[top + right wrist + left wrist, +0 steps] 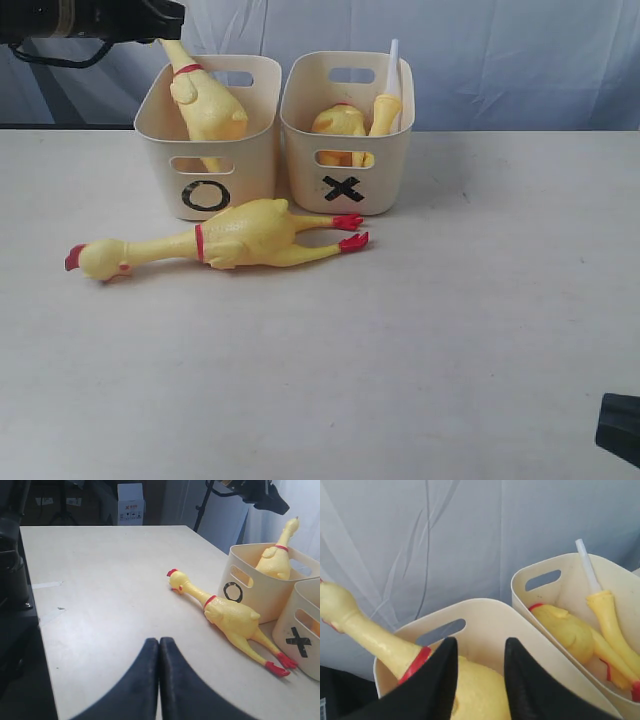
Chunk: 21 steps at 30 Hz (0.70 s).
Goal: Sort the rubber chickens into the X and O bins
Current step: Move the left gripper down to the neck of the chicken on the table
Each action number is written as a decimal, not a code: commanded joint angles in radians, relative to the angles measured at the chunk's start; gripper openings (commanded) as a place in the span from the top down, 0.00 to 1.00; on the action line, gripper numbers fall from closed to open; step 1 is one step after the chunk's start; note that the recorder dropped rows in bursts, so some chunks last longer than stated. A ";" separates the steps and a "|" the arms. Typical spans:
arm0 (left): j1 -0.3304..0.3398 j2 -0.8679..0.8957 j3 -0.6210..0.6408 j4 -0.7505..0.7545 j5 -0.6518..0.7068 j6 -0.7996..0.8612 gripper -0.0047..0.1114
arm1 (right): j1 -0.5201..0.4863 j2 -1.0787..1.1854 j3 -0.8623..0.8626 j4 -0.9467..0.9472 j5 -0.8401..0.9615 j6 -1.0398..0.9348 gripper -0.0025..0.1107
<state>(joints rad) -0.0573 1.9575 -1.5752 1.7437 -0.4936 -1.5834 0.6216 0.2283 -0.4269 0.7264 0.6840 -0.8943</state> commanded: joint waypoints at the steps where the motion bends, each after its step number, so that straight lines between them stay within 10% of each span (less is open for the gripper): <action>1: 0.007 -0.074 0.086 0.001 -0.020 0.056 0.69 | -0.005 -0.006 0.007 0.000 -0.013 0.001 0.98; 21: 0.007 -0.358 0.584 0.001 -0.010 0.513 0.68 | -0.005 -0.006 0.007 -0.004 -0.007 0.001 0.98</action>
<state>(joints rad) -0.0513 1.6195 -1.0495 1.7462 -0.5369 -1.1568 0.6216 0.2283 -0.4269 0.7264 0.6840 -0.8943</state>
